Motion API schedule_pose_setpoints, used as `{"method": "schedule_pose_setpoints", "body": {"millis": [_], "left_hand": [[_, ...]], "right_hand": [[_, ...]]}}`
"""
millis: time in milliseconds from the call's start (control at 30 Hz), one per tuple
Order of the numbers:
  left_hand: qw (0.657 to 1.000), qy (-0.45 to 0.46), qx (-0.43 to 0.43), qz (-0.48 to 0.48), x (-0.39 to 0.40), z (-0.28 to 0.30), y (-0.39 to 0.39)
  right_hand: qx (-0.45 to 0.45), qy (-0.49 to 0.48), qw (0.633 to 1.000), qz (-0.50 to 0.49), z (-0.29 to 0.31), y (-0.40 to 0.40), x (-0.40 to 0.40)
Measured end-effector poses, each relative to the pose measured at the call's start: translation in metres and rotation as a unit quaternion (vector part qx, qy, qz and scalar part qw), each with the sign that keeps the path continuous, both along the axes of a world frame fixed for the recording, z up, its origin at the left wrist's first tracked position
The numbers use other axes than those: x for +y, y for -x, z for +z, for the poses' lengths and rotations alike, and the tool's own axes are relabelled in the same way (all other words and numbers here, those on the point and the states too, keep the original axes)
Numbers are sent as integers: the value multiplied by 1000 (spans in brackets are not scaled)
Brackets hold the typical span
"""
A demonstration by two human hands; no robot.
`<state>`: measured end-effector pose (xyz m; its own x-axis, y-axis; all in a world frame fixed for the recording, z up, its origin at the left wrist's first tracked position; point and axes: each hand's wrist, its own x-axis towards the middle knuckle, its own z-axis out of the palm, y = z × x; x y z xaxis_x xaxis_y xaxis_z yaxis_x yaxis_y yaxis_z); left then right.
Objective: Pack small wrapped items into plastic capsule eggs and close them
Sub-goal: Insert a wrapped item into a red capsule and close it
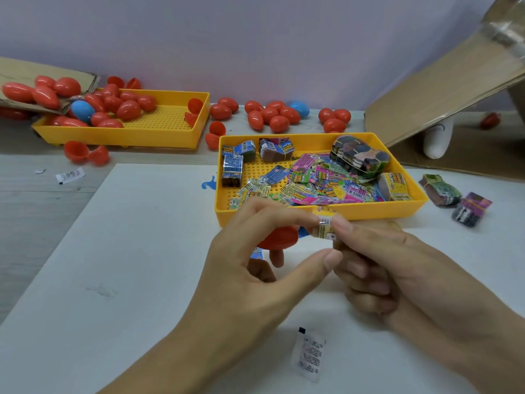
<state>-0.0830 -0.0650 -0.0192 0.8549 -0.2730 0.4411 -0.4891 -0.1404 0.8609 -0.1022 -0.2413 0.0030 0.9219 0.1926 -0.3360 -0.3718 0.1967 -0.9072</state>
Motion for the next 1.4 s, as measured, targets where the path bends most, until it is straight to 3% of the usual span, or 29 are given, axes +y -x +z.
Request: {"method": "schedule_pose_setpoints", "body": {"millis": [100, 267, 367, 467, 567, 733, 1100, 1233, 1400], "left_hand": [[998, 31, 37, 31, -1, -1, 0], [981, 112, 157, -31, 2, 0, -6], [960, 157, 219, -73, 6, 0, -9], [964, 121, 214, -104, 5, -1, -8], [960, 109, 224, -127, 6, 1, -9], [953, 93, 227, -180, 7, 5, -10], [940, 150, 259, -163, 8, 6, -13], [932, 151, 277, -179, 9, 6, -13], [922, 169, 305, -167, 11, 8, -15]], "right_hand": [[7, 10, 1000, 7, 0, 2, 2], [-45, 49, 998, -1, 0, 3, 3], [-23, -20, 999, 27, 1, 3, -1], [16, -148, 984, 99, 1, 1, -5], [46, -209, 968, 130, -4, -1, -9], [66, -217, 965, 134, -5, -4, -11], [95, -195, 967, 132, -5, -4, -12], [109, -232, 951, 170, -7, -2, -11], [114, -267, 945, 150, -6, -4, -12]]}}
